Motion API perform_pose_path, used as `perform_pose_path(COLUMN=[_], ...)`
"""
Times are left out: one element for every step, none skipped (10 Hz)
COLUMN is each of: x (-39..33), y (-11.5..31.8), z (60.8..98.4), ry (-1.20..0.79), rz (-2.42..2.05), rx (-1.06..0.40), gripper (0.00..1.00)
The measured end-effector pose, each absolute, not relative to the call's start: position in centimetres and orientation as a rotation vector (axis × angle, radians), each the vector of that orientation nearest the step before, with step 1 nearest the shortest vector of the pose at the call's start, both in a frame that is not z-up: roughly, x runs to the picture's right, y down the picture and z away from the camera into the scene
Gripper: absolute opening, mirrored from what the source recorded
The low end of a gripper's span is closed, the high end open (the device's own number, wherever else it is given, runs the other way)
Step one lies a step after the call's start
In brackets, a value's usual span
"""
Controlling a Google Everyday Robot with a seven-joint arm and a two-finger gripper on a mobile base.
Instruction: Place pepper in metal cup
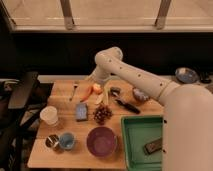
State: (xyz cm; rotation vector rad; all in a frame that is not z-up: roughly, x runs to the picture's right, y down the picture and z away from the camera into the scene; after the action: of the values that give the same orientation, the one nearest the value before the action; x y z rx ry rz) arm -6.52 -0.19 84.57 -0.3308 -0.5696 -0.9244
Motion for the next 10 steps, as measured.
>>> perform_pose_path(x=[-8.0,-7.8,-7.5,-7.8,-7.7,-7.5,-7.6,-7.7,-7.9,-8.8], y=[0.3,0.3,0.3,0.3,0.3,0.3,0.3,0.3,0.5,0.6], z=[84.8,84.8,84.9,84.8,84.8,84.9,84.9,84.9,85.2,85.5], ry=[-0.587,-0.582,-0.579,-0.582,-0.582,-0.58,-0.58,-0.582,-0.586,-0.594], rz=[-0.948,-0.949,-0.945,-0.949,-0.948,-0.946,-0.947,-0.951,-0.958,-0.968], rx=[-0.335,-0.334,-0.336,-0.336,-0.336,-0.337,-0.337,-0.335,-0.329,-0.322], gripper=[0.8,0.8,0.8,0.8,0.8,0.8,0.8,0.8,0.8,0.8])
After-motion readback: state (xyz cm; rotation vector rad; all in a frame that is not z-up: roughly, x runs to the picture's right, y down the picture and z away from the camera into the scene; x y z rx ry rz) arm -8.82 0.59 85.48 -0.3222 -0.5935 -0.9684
